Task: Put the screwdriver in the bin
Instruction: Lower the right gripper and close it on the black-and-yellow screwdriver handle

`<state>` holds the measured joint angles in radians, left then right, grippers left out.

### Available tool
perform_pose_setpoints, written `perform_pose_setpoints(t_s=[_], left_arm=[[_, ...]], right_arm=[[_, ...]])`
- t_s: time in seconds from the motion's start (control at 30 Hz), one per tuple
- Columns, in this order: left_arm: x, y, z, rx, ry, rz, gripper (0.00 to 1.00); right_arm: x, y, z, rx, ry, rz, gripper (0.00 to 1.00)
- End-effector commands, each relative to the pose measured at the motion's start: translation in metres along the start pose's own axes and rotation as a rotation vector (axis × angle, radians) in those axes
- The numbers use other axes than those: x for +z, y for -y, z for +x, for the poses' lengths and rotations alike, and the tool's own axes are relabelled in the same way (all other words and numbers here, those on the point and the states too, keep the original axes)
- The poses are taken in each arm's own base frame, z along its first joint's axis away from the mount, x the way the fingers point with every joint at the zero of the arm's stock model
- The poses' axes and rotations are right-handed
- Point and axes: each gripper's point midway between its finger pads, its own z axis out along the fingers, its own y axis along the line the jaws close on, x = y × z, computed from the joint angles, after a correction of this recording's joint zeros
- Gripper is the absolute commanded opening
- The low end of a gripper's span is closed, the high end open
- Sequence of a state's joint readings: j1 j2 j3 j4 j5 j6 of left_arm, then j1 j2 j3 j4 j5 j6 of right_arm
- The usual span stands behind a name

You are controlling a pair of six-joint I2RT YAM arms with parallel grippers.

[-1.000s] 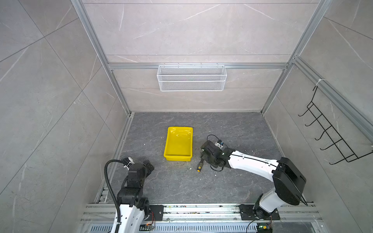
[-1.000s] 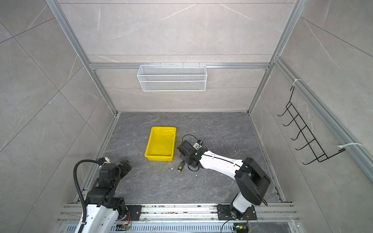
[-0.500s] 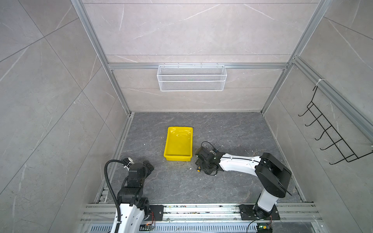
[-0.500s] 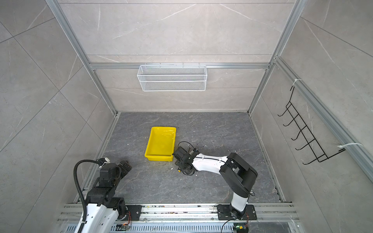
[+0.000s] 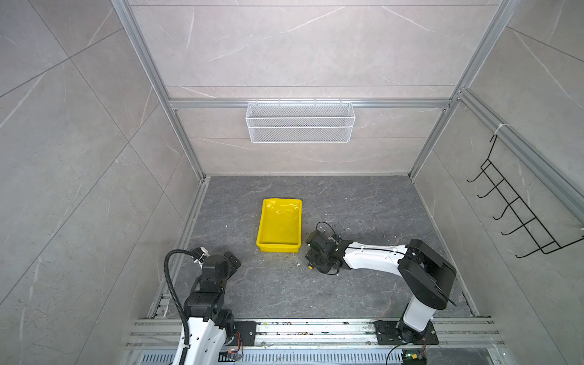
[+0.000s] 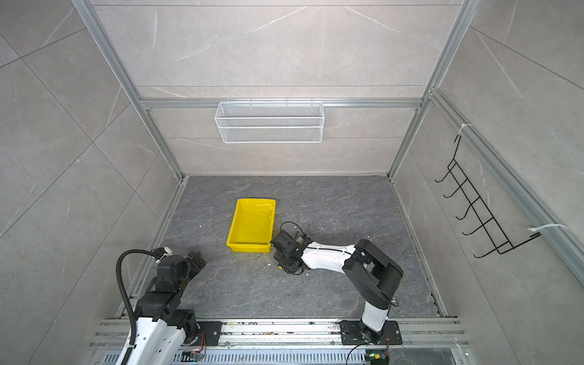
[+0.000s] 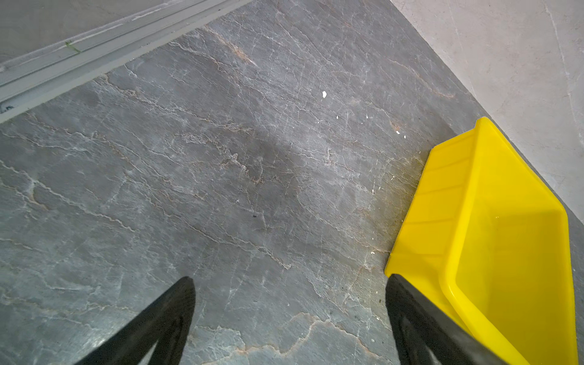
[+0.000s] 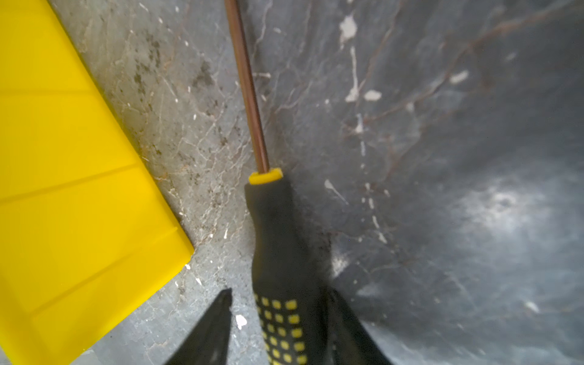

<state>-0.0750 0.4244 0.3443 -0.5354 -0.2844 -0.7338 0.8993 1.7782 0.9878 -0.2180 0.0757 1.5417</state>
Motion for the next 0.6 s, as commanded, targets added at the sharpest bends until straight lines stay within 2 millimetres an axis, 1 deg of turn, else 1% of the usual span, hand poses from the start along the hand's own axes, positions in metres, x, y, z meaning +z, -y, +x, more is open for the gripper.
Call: perform_pose_setpoints(t_s=[0.0, 0.07, 0.13, 0.17, 0.2, 0.27, 0.33, 0.37, 0.4, 0.47, 0.57], left_arm=[[0.000, -0.001, -0.005, -0.007, 0.020, -0.013, 0.96], [0.002, 0.001, -0.003, -0.004, 0.010, -0.005, 0.96], [0.003, 0.003, -0.003, 0.005, 0.007, 0.002, 0.96], [0.003, 0.003, -0.004, 0.006, 0.008, -0.001, 0.96], [0.004, 0.002, -0.003, 0.007, 0.006, -0.008, 0.96], [0.005, 0.001, -0.004, 0.009, 0.007, -0.019, 0.96], [0.005, 0.002, -0.005, 0.010, 0.004, -0.022, 0.96], [0.005, 0.001, -0.005, 0.011, 0.003, -0.024, 0.96], [0.005, 0.002, -0.005, 0.010, 0.003, -0.022, 0.96], [0.005, 0.006, -0.003, 0.015, -0.009, -0.002, 0.96], [0.007, 0.012, 0.000, 0.021, -0.016, 0.042, 0.96]], right_arm=[[0.031, 0.058, 0.010, 0.034, -0.039, 0.190, 0.42], [0.042, 0.064, 0.017, 0.075, -0.061, 0.186, 0.36], [0.053, 0.066, 0.026, 0.119, -0.107, 0.151, 0.34], [0.056, 0.065, 0.030, 0.138, -0.129, 0.134, 0.32], [0.057, 0.066, 0.032, 0.148, -0.141, 0.127, 0.31], [0.053, 0.066, 0.032, 0.152, -0.146, 0.112, 0.28], [0.044, 0.063, 0.027, 0.115, -0.121, 0.087, 0.25], [0.040, 0.055, 0.024, 0.061, -0.110, 0.050, 0.25], [0.036, 0.046, 0.023, 0.003, -0.108, 0.018, 0.22], [0.026, 0.030, 0.024, -0.123, -0.106, -0.018, 0.22], [0.014, 0.029, 0.025, -0.261, -0.106, -0.020, 0.21]])
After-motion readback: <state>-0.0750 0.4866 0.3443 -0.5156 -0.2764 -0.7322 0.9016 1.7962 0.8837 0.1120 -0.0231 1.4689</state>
